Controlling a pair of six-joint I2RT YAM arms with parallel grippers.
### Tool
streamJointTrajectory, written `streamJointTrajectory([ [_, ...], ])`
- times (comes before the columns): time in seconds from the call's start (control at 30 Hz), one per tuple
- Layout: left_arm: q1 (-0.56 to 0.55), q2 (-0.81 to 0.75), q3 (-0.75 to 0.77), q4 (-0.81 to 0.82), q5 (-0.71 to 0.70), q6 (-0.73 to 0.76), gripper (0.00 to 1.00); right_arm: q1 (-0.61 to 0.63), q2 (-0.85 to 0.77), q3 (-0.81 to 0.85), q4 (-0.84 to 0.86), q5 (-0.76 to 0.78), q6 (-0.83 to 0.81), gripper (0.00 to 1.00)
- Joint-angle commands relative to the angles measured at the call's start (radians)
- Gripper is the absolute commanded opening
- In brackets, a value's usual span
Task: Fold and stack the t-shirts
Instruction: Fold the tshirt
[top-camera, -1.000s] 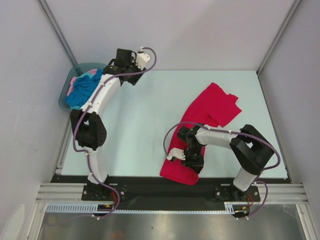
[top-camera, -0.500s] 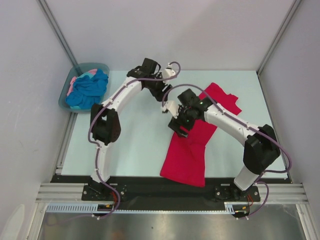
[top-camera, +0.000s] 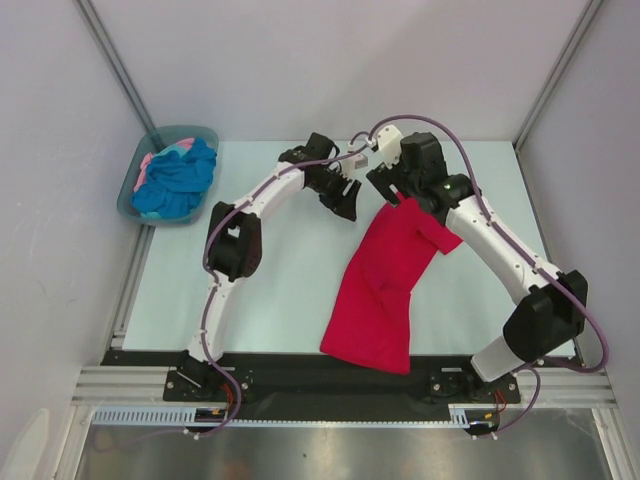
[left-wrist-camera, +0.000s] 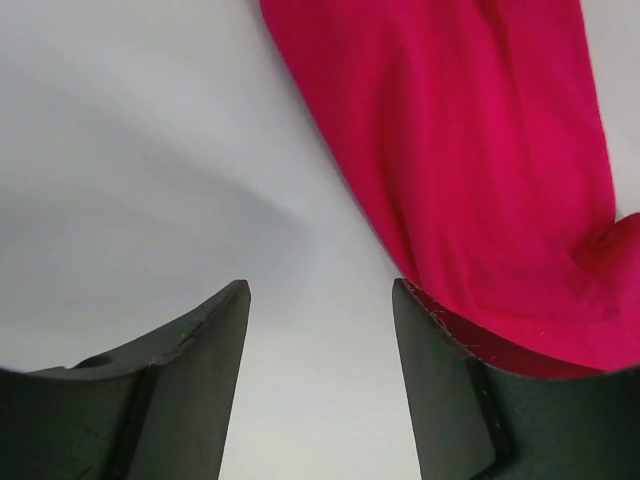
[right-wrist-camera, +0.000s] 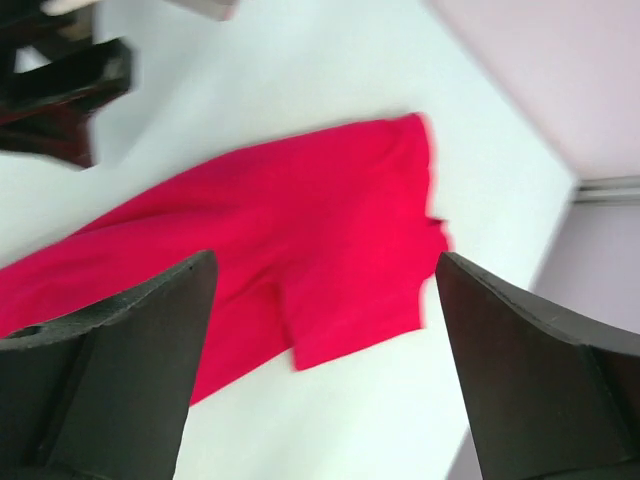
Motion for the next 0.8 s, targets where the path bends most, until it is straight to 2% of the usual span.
streamJointTrajectory([
  [0.0, 0.002, 0.006, 0.042, 0.070, 0.042, -0.082, 0.65, -0.018, -0.038, -0.047, 0.117, 0.208, -0.078, 0.96],
  [0.1, -0.005, 0.020, 0.039, 0.070, 0.099, -0.091, 0.65, -0.089, -0.075, -0.146, 0.263, 0.295, -0.131, 0.99],
  [0.23, -0.015, 0.037, 0.041, 0.075, 0.169, -0.101, 0.66, -0.205, -0.051, -0.155, 0.334, 0.398, -0.118, 1.00],
  [0.3, -0.019, 0.047, 0.041, 0.075, 0.206, -0.105, 0.65, -0.264, -0.014, -0.129, 0.325, 0.413, -0.092, 1.00],
  [0.33, -0.019, 0.055, 0.039, 0.076, 0.232, -0.112, 0.66, -0.331, -0.009, -0.110, 0.320, 0.389, -0.061, 1.00],
  [0.47, -0.025, 0.069, 0.036, 0.075, 0.251, -0.109, 0.66, -0.451, 0.032, -0.033, 0.256, 0.343, -0.036, 1.00],
  [0.57, -0.028, 0.084, 0.039, 0.076, 0.254, -0.102, 0.66, -0.494, 0.058, 0.018, 0.230, 0.355, -0.053, 1.00],
  [0.77, -0.032, 0.132, 0.059, 0.089, 0.269, -0.138, 0.66, -0.482, 0.043, 0.056, 0.196, 0.314, -0.043, 1.00],
])
